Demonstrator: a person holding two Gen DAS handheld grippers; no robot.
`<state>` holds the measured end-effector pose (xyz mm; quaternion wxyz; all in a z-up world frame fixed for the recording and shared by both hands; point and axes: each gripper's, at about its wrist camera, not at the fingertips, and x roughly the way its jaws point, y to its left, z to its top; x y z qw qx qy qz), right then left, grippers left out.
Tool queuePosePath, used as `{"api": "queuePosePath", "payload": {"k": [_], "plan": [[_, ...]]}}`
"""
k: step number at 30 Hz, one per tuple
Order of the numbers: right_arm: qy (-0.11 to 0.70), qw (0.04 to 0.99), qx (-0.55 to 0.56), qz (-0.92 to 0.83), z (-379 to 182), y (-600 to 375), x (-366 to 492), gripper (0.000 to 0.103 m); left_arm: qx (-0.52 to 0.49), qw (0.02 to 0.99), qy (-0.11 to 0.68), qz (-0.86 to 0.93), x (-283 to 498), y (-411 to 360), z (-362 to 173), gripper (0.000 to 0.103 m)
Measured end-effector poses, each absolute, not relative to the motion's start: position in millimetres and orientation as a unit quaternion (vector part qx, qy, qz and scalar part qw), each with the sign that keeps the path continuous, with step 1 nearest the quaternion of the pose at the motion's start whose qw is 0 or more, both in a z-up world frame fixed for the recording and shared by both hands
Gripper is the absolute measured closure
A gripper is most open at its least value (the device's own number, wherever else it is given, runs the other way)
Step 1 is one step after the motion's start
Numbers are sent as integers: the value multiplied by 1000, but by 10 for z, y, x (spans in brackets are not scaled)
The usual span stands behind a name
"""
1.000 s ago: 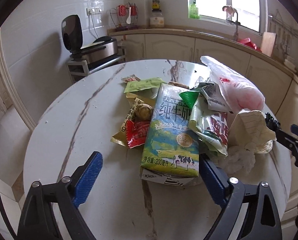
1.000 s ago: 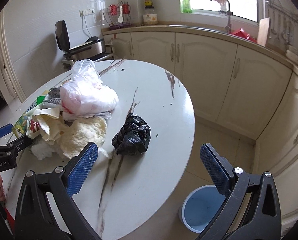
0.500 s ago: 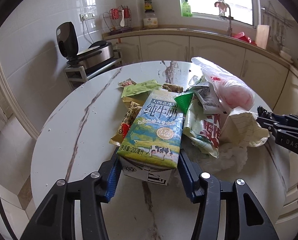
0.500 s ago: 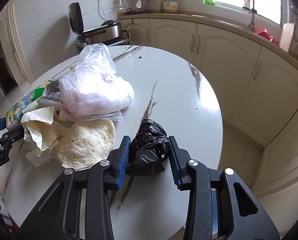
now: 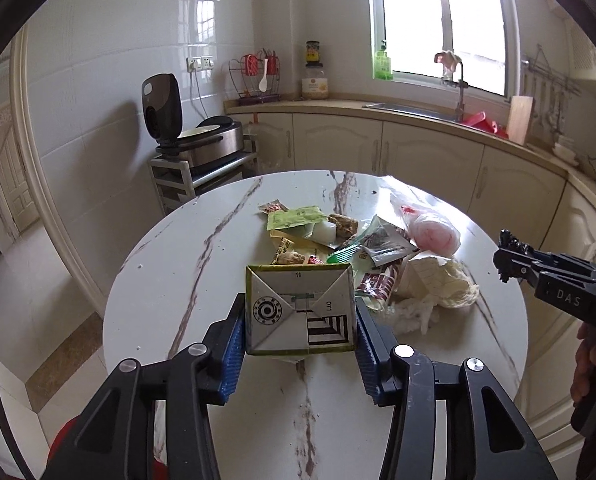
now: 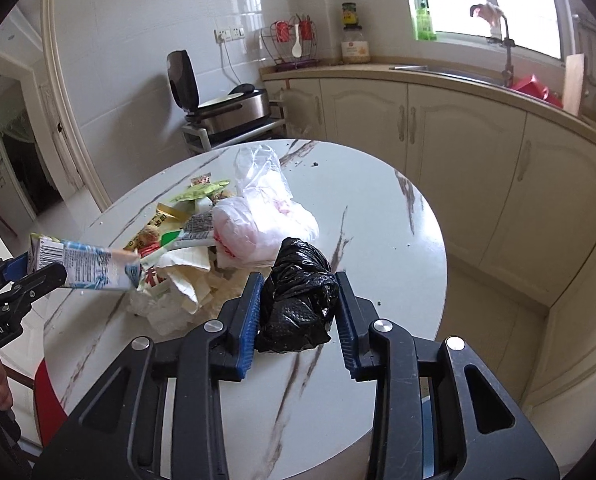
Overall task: Collect trash
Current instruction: 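Carry carton and black bag to the blue bin and open both tools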
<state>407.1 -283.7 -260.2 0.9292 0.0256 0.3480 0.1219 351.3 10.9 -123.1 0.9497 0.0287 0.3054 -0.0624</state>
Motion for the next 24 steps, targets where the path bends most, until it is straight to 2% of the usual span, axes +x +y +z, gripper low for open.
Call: {"api": "queuePosePath", "payload": {"k": [11,24], "plan": [[350,925,42,142,-2613,-2794,3824,70,10,940,332,-78,3200,234,-1341,59],[366,917,52,147,-2767,-2842,3723,70,0,908,411,-75,3520,259,-1697,55]]}}
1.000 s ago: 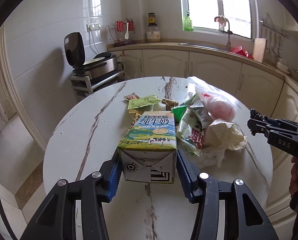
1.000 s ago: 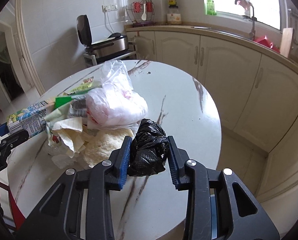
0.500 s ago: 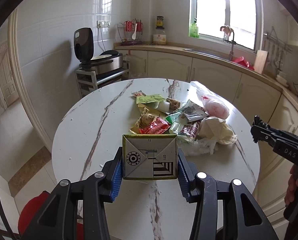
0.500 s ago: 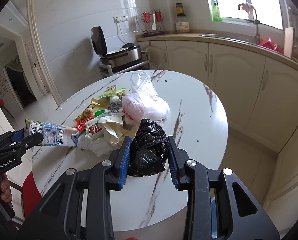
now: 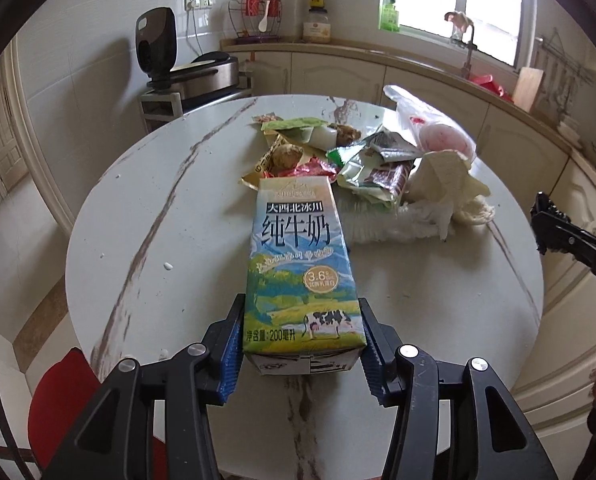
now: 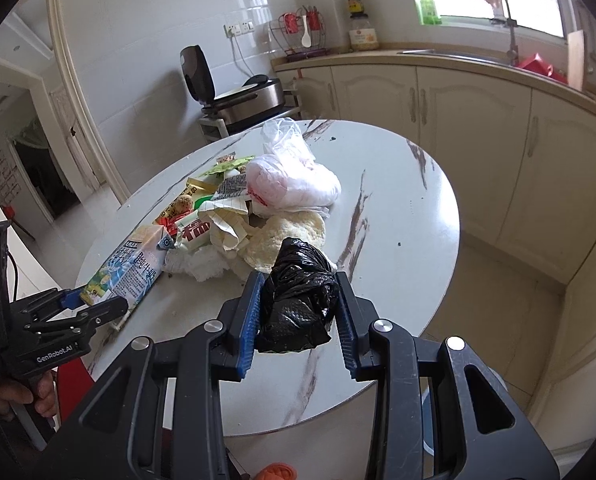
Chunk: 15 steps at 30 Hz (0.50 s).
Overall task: Collect trash
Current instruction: 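Carry carton and black bag to the blue bin and open both tools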
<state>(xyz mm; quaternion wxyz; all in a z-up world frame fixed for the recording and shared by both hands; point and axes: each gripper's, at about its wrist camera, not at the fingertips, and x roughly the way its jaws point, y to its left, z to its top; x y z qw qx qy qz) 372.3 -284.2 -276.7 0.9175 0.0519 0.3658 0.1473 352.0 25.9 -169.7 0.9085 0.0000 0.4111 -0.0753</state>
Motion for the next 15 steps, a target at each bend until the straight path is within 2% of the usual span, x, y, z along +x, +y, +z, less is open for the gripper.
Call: {"api": "queuePosePath", "payload": {"k": [1,2,6,15], "plan": [[367,917,50,147,-2779,-2836,3724,70,-2,907,414,-73,3556,255,-1730,54],[368,917,49,147,-2798,-2834,3724,70,-2,905,420,-71,3585,254,-1759,58],[368,916,54,149,-2849,-2873,3706,70,-4,920,385,-72,3523,209,-1670,59],[329,934,77,113,-2632,-3195,3528,70,24,951,285,-120,3085,-299,-1039,59]]}}
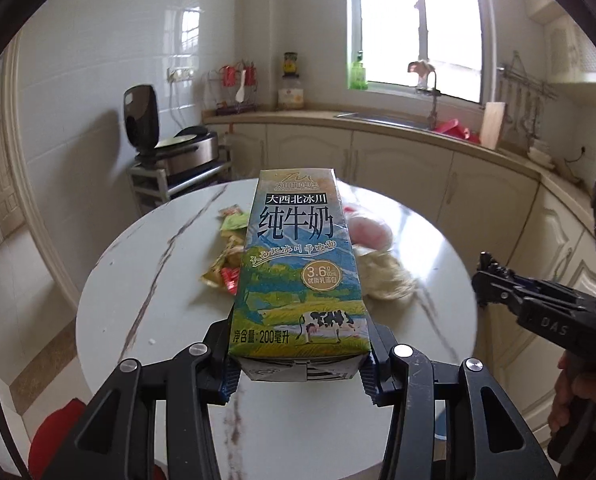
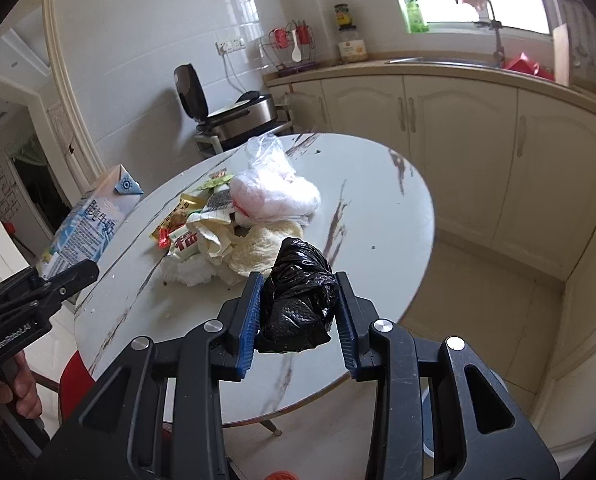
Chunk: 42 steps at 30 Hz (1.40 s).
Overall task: Collect trash
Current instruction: 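Carry carton and black bag to the blue bin and open both tools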
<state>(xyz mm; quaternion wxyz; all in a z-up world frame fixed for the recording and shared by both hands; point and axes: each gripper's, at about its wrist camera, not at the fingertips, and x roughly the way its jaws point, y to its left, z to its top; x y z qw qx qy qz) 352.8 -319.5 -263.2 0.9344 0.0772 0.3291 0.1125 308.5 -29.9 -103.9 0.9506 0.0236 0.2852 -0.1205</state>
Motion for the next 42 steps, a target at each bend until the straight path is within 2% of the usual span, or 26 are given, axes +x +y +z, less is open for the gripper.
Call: {"api": "queuePosePath", "payload": {"k": [5,10,17,25,28,30,32,36,39,41,42], "plan": [[303,948,90,25,-2480,-3667,3343,70,59,938,267,-211,2946,-1087,-896,59],[301,943,120,-67,-2575,-4399,3133,70,102,907,271,-305,2950,-1977,-1009,59],[351,910,152,-161,-3089,-5355,3071,70,136,840,355,-388,3287,-2943,-1783,59],[404,881,163,-186,-3765,-5866,3207,70,170,780,425,-426,3671,-3717,-2675,58],[419,872,174,-183,-3969,-5945,3286,70,193,772,436,-421,3789,-3934,-2902,56],[427,869,179,-177,-4073,-5972,3336,70,210,780,429,-404,4060,-4080,-3035,48],[431,866,192,-167,-4162,-5994,3358,70,213,786,429,-390,4123,-4100,-3085,33],[438,862,212,-145,-4347,-6059,3429,69,214,800,429,-360,4137,-4009,-3101,33],[444,857,227,-127,-4424,-6040,3492,64,203,810,428,-346,4143,-3912,-3053,30],[451,854,229,-124,-4425,-6012,3502,56,199,816,423,-340,4067,-3847,-2981,29],[446,857,229,-122,-4394,-5992,3492,49,199,820,418,-337,3983,-3915,-2916,29]]}}
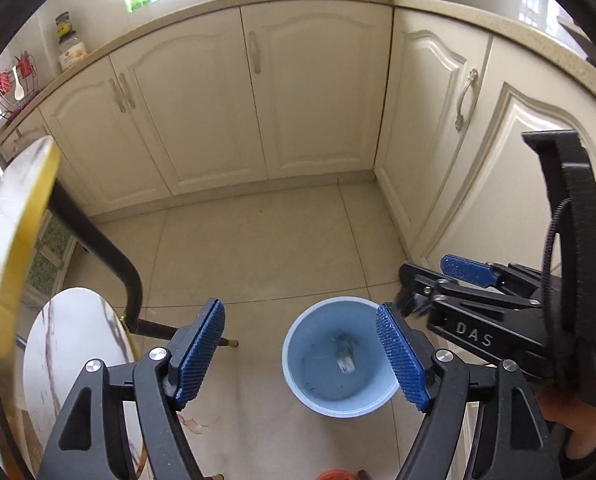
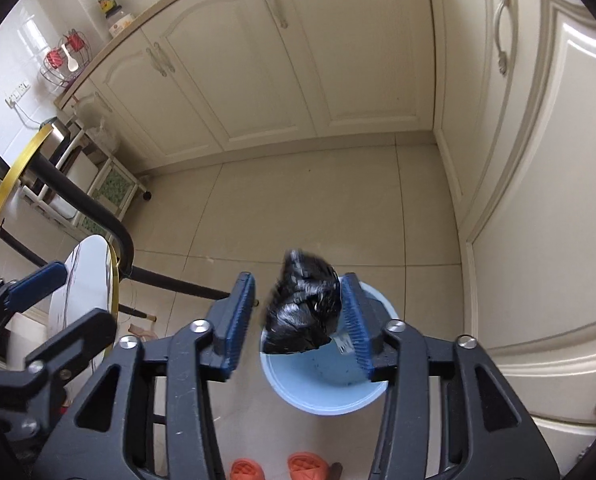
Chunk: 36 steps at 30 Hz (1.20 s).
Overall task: Collect trash
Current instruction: 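Carry carton and black bag to the blue bin and open both tools, then move both tools back toward the table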
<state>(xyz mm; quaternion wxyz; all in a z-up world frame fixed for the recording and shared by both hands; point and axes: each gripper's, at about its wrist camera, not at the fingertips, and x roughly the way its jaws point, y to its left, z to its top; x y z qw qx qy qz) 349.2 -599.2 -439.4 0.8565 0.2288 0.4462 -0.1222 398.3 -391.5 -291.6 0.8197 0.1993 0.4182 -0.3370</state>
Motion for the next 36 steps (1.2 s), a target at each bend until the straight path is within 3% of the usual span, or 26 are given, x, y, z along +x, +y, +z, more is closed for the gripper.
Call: {"api": "queuePosePath", "payload": {"k": [3,8,10,13,17,26,36], "plan": [[422,869,228,-121,-4166,-5909,3398,20,191,831,404,-332,3846,-3882,-2757,27],[381,892,202,-137,-3612,-5753,3093,18,163,849,361,-350,3421,-3692,-2293,26],[358,904,188,-137,-3322,-5620,2937,8,160,859,330,-357,3163,-3529,-2049,19],[322,922,173,-126,-2914,-5366,2751,8,155,885,281,-337,2913,-3169,-1767,5],[286,941,153,-96,-2504,-4931,2619,0,134,913,246,-295,2641,-2620,-1488,1],[279,956,93,-23,-2096,-3901,2693,0,89,952,241,-168,2278,-1566,-1337,1],[324,943,57,45,-2240,-3085,3316,0,42,955,283,-82,2460,-665,-1253,1]]}}
